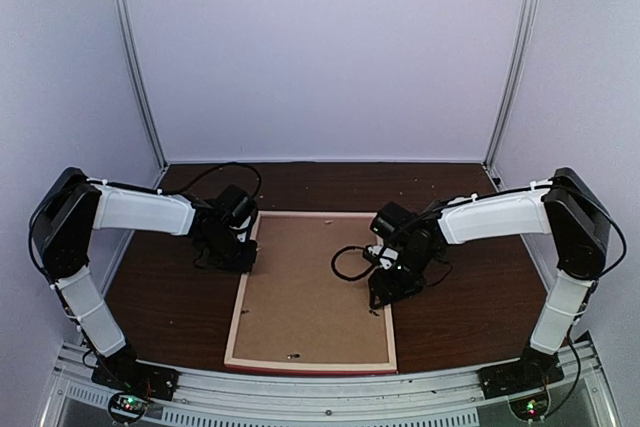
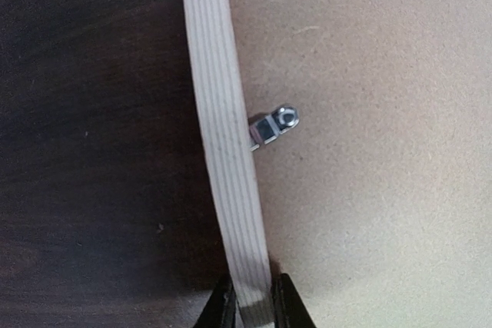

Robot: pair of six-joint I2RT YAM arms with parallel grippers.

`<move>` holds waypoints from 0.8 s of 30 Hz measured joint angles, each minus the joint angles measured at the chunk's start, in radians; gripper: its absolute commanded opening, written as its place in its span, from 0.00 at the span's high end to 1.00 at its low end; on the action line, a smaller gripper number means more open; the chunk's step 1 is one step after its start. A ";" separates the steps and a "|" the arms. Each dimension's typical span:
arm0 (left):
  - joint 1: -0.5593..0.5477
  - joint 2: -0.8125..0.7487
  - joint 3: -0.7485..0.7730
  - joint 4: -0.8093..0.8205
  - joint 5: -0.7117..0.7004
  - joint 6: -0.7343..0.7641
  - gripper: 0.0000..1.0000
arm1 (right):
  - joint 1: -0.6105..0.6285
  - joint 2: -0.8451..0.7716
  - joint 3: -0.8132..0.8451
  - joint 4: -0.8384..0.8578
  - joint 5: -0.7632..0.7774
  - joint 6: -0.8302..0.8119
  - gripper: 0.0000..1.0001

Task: Put the photo into the frame
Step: Press the fastener onto the backboard.

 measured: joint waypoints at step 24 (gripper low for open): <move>0.000 0.011 -0.016 0.102 0.000 -0.101 1.00 | -0.015 -0.043 -0.056 0.037 -0.004 0.029 0.39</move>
